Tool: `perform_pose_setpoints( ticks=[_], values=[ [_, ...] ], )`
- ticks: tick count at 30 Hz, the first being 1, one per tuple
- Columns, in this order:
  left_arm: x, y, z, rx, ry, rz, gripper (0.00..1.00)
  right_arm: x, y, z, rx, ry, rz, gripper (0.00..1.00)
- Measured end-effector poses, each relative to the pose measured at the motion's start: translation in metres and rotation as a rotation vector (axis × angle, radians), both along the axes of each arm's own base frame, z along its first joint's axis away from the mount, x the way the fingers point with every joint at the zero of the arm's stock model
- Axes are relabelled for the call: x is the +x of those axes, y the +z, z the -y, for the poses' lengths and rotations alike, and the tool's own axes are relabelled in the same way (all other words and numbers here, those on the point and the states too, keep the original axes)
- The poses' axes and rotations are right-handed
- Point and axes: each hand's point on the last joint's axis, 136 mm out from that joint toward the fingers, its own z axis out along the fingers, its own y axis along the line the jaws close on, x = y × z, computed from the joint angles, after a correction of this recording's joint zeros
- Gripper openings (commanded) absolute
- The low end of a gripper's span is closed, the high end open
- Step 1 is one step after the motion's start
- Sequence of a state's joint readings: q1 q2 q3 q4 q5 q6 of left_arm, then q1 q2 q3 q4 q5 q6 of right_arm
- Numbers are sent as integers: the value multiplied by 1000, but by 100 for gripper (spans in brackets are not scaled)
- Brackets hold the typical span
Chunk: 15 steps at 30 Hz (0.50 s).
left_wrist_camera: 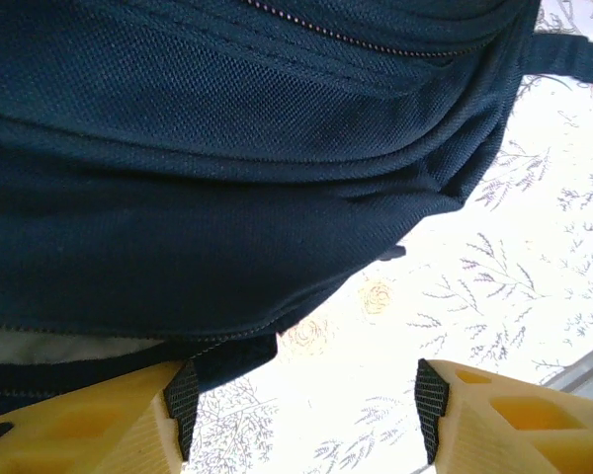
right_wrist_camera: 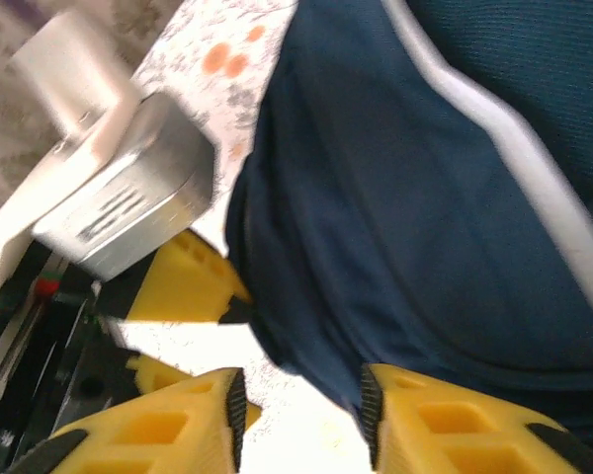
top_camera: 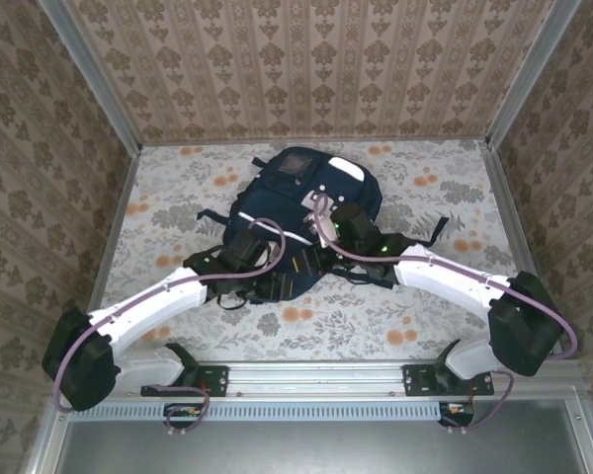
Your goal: Pack the student bag
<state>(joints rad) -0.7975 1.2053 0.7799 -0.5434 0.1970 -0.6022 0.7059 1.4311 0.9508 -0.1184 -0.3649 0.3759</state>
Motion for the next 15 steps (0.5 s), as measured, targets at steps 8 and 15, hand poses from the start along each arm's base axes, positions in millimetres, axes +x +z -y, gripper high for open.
perform_pose_setpoints(
  ticks=[8, 15],
  values=[
    [1, 12, -11, 13, 65, 50, 62, 42, -33, 55, -205, -266, -54, 62],
    [19, 61, -67, -52, 274, 192, 63, 55, -31, 67, -382, -261, 62, 74]
  ],
)
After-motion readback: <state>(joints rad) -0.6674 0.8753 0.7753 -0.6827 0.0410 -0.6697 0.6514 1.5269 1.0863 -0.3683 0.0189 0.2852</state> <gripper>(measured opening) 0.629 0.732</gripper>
